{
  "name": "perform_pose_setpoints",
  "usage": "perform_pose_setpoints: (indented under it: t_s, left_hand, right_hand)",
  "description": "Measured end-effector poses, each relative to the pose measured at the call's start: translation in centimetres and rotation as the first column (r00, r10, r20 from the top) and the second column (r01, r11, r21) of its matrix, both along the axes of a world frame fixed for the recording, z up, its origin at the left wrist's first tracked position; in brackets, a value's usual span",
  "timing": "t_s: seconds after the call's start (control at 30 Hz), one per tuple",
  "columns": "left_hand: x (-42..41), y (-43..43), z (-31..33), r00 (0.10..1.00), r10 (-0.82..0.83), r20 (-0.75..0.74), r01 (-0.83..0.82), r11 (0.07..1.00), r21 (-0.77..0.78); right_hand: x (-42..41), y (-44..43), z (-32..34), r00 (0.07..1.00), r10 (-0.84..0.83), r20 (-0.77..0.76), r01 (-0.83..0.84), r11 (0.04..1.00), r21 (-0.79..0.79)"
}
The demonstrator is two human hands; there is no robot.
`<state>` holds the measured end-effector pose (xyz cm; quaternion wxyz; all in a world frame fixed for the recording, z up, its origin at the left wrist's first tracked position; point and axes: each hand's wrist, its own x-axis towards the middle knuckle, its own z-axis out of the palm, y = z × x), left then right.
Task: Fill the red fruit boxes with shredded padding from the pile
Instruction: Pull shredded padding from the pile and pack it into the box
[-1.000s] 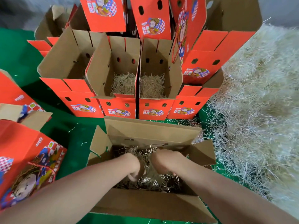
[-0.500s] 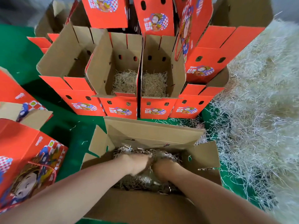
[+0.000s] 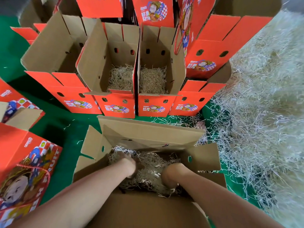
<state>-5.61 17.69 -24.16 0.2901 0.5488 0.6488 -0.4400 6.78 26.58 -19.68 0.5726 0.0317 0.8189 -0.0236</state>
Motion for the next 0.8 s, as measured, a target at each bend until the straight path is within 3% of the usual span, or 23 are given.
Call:
perform_pose_setpoints:
  t_s: [0.13, 0.2, 0.27, 0.3, 0.33, 0.4, 0.47, 0.53, 0.6, 0.67, 0.73, 0.8]
  left_hand:
    - [-0.6, -0.1, 0.7, 0.986, 0.123, 0.116, -0.124, 0.992, -0.002]
    - [-1.5, -0.4, 1.5, 0.942, 0.208, 0.264, -0.267, 0.941, 0.209]
    - [-1.9, -0.2, 2.8, 0.895, 0.208, 0.394, -0.388, 0.8, 0.458]
    - [-1.8, -0.1, 3.5, 0.887, 0.175, 0.427, -0.402, 0.749, 0.527]
    - [-1.8, -0.3, 3.9, 0.893, 0.147, 0.425, -0.375, 0.764, 0.524]
    - [-1.8, -1.4, 3.3, 0.924, 0.143, 0.355, -0.284, 0.878, 0.386]
    - [-1.7, -3.0, 2.8, 0.959, 0.137, 0.249, -0.158, 0.985, 0.065]
    - [-1.6, -3.7, 2.4, 0.98, 0.12, 0.16, -0.093, 0.981, -0.168]
    - [-1.4, -3.3, 2.5, 0.984, 0.052, 0.169, -0.02, 0.982, -0.187]
    - [-1.2, -2.7, 2.9, 0.977, -0.048, 0.206, 0.045, 0.999, 0.018]
    - [-1.1, -2.1, 3.0, 0.974, -0.083, 0.21, 0.012, 0.947, 0.32]
    - [-1.2, -2.0, 2.5, 0.98, -0.035, 0.196, -0.03, 0.947, 0.32]
  right_hand:
    - [-0.2, 0.1, 1.3, 0.989, -0.089, -0.121, 0.082, 0.995, -0.06]
    - [-1.6, 0.4, 2.0, 0.951, -0.207, -0.231, 0.202, 0.978, -0.046]
    - [-3.2, 0.1, 2.2, 0.855, -0.313, -0.412, 0.318, 0.946, -0.059]
    - [-3.7, -0.3, 2.1, 0.822, -0.328, -0.465, 0.336, 0.939, -0.07]
    - [-3.9, -0.7, 1.6, 0.819, -0.335, -0.466, 0.336, 0.938, -0.084]
    - [-3.2, -1.4, -0.1, 0.879, -0.298, -0.372, 0.28, 0.955, -0.102]
    - [-2.0, -1.4, -1.7, 0.943, -0.242, -0.229, 0.235, 0.97, -0.059]
    - [-1.2, -1.0, -2.3, 0.938, -0.286, -0.196, 0.288, 0.957, -0.019]
    - [-1.3, -0.8, -2.0, 0.916, -0.308, -0.258, 0.311, 0.95, -0.032]
    - [-2.0, -1.1, -1.2, 0.897, -0.277, -0.345, 0.283, 0.958, -0.033]
    - [-2.7, -1.7, -0.4, 0.875, -0.197, -0.442, 0.238, 0.971, 0.039]
    - [-2.9, -2.0, 0.0, 0.87, -0.152, -0.469, 0.223, 0.97, 0.1]
